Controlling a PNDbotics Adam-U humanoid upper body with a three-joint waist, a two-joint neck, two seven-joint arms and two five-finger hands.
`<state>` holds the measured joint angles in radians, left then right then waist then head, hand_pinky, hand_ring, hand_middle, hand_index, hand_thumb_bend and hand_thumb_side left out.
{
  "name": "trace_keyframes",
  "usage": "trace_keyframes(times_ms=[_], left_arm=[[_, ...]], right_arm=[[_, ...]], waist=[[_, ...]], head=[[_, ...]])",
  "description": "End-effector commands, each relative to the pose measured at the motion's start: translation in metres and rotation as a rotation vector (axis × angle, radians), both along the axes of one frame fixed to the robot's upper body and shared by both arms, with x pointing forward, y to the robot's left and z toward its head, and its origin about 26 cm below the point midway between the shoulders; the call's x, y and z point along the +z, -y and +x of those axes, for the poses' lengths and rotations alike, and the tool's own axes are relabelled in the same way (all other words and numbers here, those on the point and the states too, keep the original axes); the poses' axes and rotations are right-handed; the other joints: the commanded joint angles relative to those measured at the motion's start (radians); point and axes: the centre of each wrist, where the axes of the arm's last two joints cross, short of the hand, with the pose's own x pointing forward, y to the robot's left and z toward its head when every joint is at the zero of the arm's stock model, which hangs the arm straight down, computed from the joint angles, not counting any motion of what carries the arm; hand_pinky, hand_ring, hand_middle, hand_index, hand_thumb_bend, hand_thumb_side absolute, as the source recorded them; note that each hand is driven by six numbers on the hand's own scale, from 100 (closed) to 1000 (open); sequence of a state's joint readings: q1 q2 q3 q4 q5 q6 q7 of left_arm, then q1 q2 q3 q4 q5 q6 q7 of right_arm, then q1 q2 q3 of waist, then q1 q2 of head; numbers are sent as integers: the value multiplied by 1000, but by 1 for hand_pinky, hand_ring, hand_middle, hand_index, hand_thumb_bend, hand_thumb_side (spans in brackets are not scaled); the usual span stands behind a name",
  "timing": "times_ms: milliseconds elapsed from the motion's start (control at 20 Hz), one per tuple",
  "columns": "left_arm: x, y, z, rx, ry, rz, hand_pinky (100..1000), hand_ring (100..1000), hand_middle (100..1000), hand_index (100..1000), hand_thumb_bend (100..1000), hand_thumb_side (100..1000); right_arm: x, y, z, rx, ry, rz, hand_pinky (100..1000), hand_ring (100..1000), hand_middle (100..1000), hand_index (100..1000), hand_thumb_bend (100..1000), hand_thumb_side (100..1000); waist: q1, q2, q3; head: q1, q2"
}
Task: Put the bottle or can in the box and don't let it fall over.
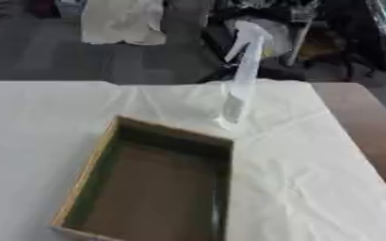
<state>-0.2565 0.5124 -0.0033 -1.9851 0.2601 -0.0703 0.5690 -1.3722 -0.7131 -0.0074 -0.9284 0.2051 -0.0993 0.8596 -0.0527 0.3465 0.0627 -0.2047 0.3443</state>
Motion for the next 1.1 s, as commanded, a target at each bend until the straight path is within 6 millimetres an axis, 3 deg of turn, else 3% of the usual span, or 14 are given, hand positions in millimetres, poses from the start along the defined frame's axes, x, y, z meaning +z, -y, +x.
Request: trace_keyframes(times_ms=[50, 1100], left_arm=[[9, -1, -2, -5, 25, 32, 687, 825, 853, 787, 302, 847], [10, 1, -1, -8, 24, 21, 687, 825, 852, 786, 290, 852]], right_arm=[[16, 0, -9, 16, 35, -3, 803, 884, 843, 811, 386, 434], [6, -7, 2, -6, 4, -37, 807, 905, 862, 822, 441, 437]], waist=[[3, -17, 0], [3, -6, 11]], head=[[-15, -40], [-40, -5]])
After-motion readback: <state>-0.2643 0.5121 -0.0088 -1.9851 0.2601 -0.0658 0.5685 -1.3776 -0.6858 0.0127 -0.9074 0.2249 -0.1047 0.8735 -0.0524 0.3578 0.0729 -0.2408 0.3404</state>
